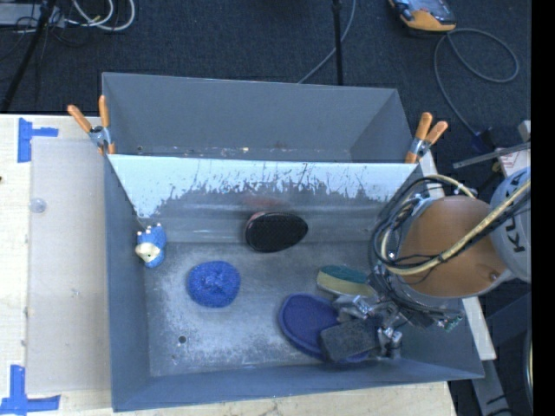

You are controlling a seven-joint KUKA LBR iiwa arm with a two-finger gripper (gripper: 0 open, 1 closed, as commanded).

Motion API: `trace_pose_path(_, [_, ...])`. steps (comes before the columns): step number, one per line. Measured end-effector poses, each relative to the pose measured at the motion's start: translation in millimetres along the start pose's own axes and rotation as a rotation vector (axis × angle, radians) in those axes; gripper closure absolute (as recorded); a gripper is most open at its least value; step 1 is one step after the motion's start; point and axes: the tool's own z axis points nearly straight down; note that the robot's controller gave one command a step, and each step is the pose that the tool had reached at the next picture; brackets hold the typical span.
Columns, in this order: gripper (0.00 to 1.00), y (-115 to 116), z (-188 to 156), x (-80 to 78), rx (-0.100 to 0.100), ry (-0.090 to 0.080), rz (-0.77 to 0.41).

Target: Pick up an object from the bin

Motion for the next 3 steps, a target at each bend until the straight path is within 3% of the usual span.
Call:
trace_pose_path(1, [1.0,0.1,0.0,-0.1,0.0,0.0,-0.002])
trace_pose_path(2, [1.0,-0.2,-29.6,2.9,-0.006,0.004,-0.032])
trace_pose_path(3, [1.0,-6.4,-45.1,-0.1,0.002,-0.003,-0.041])
